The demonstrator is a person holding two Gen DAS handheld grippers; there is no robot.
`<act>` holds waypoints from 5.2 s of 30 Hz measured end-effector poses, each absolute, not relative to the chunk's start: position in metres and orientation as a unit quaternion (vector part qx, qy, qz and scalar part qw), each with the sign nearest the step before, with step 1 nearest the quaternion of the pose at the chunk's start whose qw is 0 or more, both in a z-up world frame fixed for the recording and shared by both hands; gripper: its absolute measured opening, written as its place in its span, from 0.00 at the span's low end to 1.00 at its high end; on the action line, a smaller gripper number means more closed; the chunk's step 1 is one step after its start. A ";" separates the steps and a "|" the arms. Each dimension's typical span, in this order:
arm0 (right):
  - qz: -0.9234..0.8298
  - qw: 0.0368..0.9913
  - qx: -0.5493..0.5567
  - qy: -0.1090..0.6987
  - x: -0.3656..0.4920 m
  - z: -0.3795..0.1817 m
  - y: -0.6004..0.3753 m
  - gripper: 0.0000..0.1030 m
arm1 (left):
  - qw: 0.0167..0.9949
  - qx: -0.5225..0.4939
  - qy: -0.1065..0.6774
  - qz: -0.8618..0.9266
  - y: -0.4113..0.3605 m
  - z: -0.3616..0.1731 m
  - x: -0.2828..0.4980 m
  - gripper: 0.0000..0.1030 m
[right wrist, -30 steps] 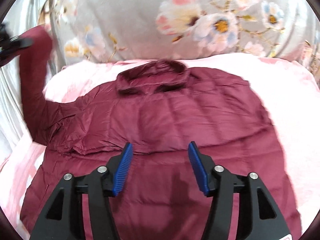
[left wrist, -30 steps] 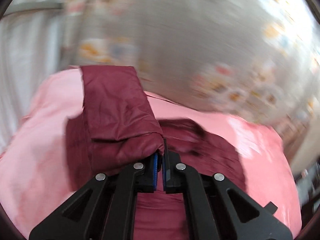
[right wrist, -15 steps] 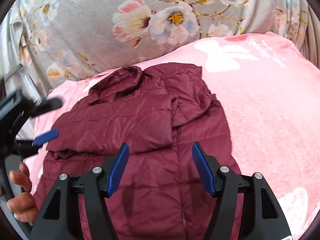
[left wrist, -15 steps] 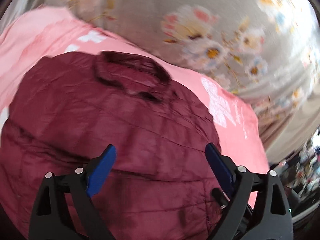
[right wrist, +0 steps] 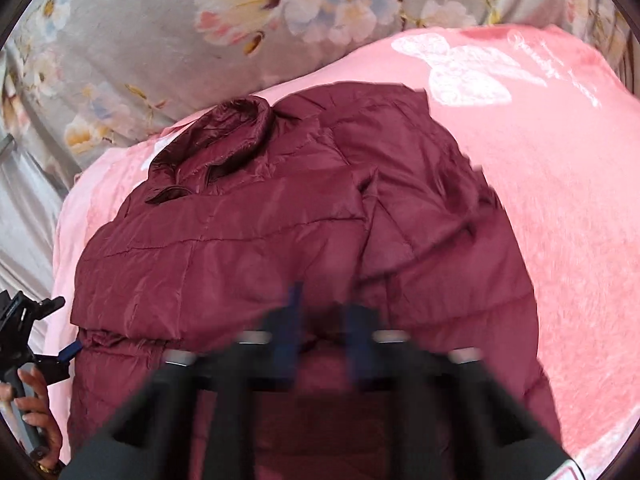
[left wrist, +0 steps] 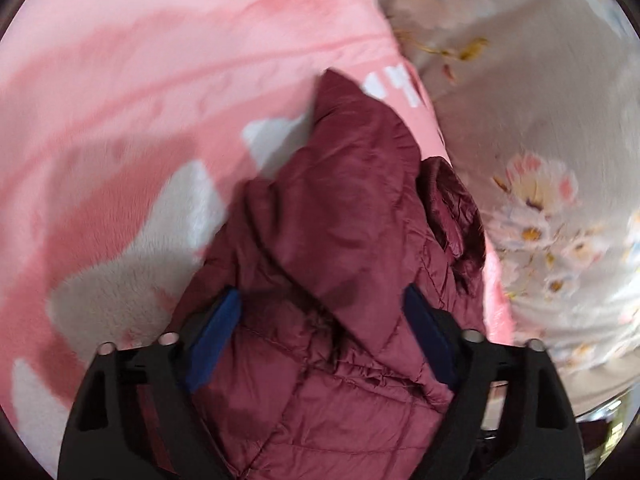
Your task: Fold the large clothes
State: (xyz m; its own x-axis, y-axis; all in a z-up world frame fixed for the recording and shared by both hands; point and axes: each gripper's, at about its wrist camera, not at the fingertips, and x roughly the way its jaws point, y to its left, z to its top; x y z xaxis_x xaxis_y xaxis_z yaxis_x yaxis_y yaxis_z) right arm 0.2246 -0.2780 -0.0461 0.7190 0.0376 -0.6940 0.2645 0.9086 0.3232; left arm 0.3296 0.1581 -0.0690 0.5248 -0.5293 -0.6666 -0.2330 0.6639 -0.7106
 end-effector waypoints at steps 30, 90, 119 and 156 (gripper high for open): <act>-0.056 0.920 0.128 0.367 0.250 -0.021 -0.303 0.05 | 0.833 -0.294 0.469 -0.023 0.143 -0.055 0.357 0.04; 0.038 0.911 0.067 0.405 0.273 -0.069 -0.187 0.01 | 0.907 0.074 0.412 -0.039 -0.012 -0.063 0.337 0.51; 0.071 0.899 0.124 0.414 0.274 -0.067 -0.205 0.05 | 0.901 0.084 0.425 -0.020 -0.011 -0.057 0.342 0.64; -0.016 0.910 0.083 0.405 0.391 -0.068 -0.247 0.08 | 0.890 0.008 0.443 -0.110 -0.049 -0.068 0.453 0.13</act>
